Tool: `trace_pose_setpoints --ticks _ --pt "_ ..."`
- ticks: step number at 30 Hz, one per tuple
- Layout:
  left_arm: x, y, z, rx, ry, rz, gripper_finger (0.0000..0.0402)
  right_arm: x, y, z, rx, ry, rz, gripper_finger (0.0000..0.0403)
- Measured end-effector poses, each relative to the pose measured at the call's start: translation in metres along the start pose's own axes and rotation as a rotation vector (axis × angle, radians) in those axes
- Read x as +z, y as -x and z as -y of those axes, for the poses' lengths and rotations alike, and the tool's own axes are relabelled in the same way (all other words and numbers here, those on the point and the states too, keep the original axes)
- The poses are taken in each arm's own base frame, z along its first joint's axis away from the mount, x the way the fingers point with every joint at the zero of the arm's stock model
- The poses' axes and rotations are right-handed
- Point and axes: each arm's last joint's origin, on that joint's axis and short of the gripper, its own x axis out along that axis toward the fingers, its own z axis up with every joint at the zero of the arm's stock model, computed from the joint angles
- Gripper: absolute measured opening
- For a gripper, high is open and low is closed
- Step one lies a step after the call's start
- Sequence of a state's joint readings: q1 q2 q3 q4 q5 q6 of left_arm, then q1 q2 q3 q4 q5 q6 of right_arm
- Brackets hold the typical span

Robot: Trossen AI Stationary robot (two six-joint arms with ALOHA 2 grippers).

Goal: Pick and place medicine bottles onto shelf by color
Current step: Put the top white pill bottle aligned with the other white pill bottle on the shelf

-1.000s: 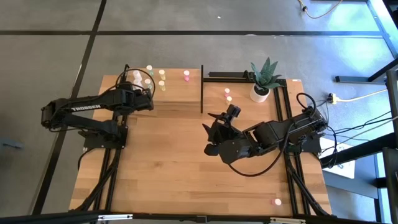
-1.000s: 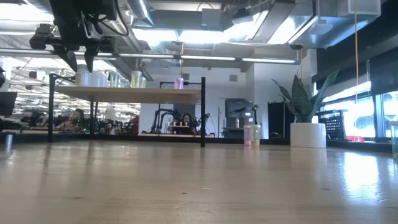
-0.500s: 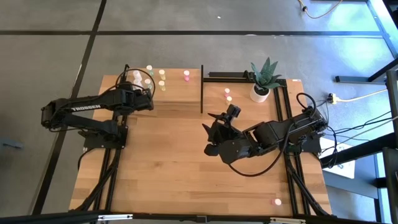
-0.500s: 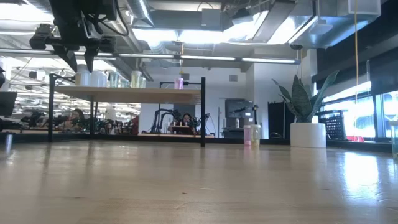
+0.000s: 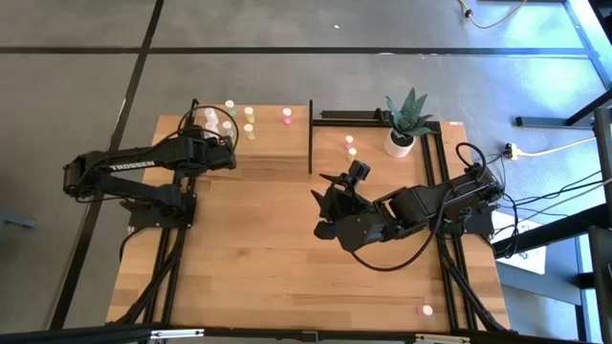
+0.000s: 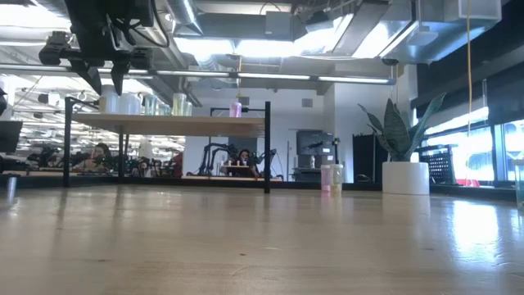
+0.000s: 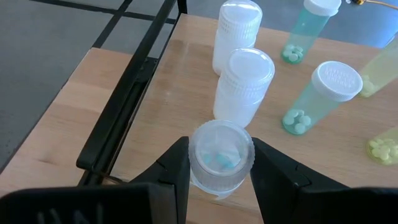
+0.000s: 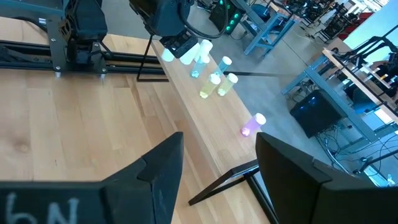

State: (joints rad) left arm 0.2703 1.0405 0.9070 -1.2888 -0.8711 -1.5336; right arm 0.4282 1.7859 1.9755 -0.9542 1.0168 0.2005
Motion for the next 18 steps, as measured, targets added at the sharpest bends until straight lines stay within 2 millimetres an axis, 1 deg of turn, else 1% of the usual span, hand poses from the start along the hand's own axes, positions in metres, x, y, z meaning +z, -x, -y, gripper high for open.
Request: trace_pose_setpoints --ticks 18 --pt "0.0002 -0.0001 0.0005 -0.004 0.007 0.017 0.0125 0.0000 0.0000 0.0000 0.000 0.000 0.000 0.0202"
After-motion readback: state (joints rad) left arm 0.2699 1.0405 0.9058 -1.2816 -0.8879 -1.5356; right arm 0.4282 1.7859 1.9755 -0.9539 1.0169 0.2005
